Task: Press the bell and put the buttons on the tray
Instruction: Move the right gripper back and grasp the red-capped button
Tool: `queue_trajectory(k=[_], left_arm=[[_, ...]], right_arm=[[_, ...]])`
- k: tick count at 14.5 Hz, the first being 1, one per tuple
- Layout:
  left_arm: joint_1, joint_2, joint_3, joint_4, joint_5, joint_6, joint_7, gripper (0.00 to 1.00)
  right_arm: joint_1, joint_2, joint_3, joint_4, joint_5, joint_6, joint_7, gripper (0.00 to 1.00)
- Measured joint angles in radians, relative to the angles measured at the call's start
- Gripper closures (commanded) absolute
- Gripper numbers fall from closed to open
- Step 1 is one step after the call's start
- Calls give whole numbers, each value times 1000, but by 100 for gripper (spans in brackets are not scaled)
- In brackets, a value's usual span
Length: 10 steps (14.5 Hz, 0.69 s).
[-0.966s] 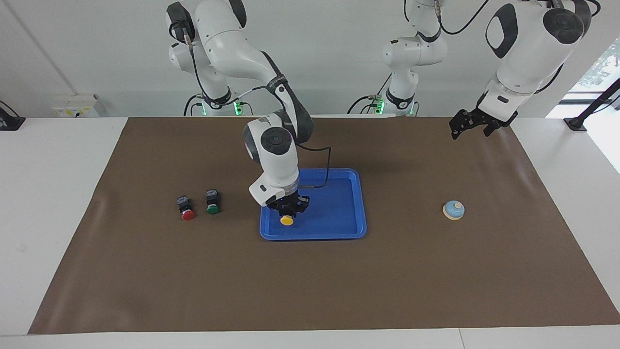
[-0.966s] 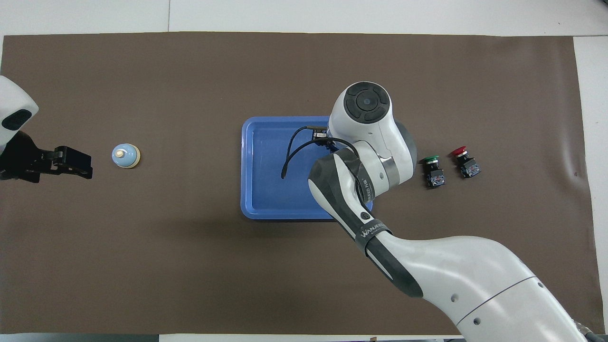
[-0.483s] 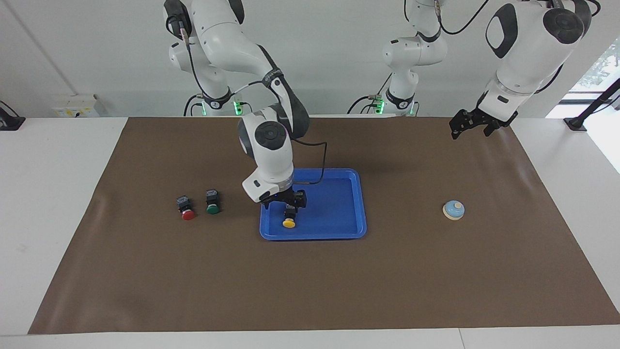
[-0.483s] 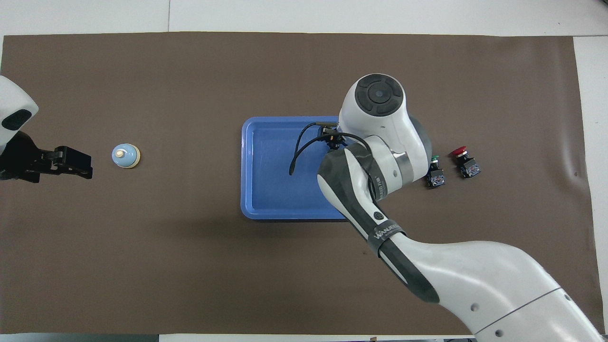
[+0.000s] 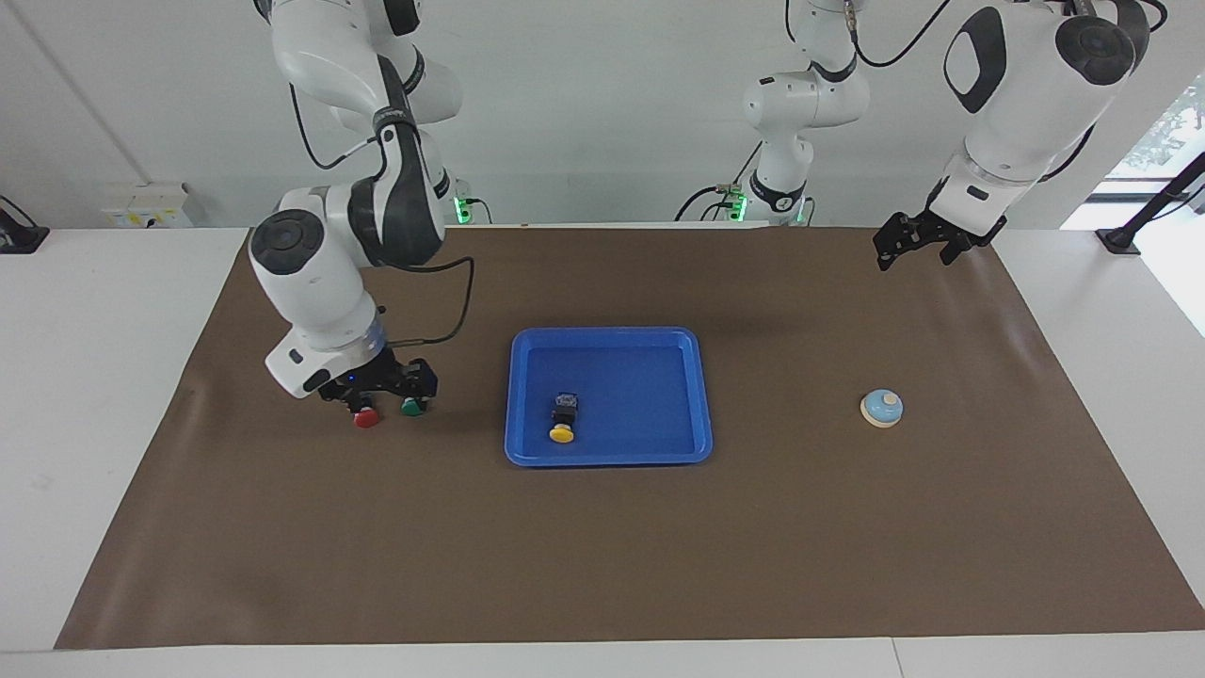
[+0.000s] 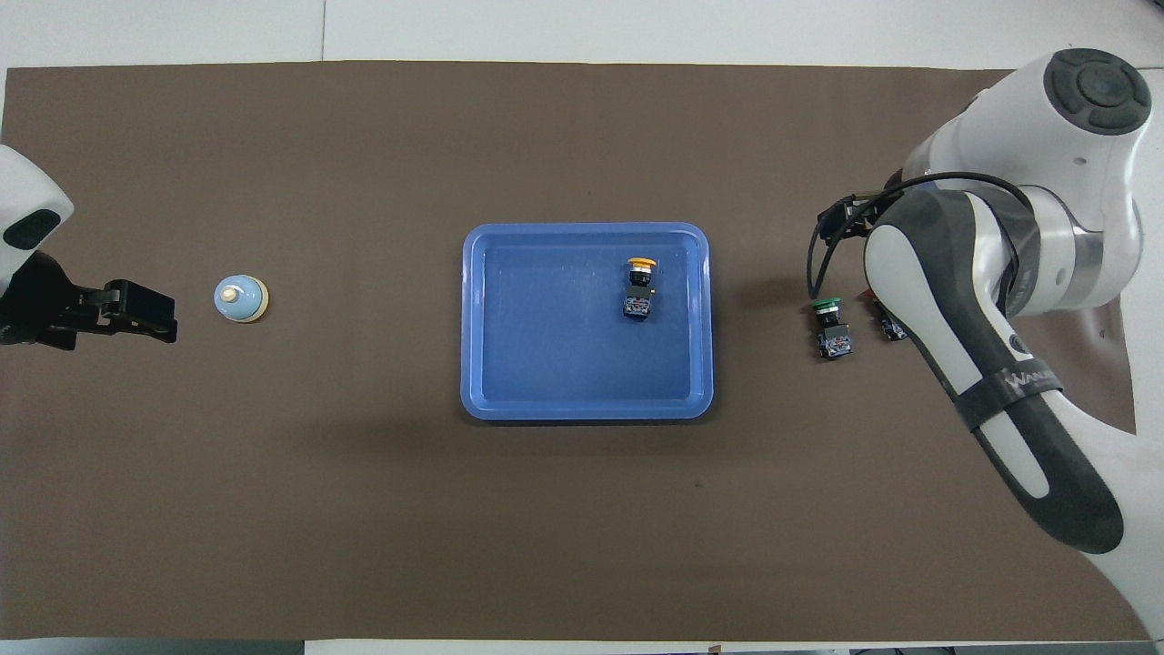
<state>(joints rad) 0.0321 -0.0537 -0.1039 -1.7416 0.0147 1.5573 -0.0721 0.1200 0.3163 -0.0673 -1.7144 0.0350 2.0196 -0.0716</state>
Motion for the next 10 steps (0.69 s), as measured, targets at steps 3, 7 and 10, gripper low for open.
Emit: queue_trajectory(k=[3, 7, 10], left_arm=[[0, 0, 0, 0, 0, 0, 0, 0], [0, 0, 0, 0, 0, 0, 0, 0], [0, 0, 0, 0, 0, 0, 0, 0]], right_arm=[[-92, -12, -1, -116, 0, 107, -298, 0], [-88, -52, 9, -240, 0, 178, -341, 0], [-85, -72, 11, -323, 0, 228, -360, 0]])
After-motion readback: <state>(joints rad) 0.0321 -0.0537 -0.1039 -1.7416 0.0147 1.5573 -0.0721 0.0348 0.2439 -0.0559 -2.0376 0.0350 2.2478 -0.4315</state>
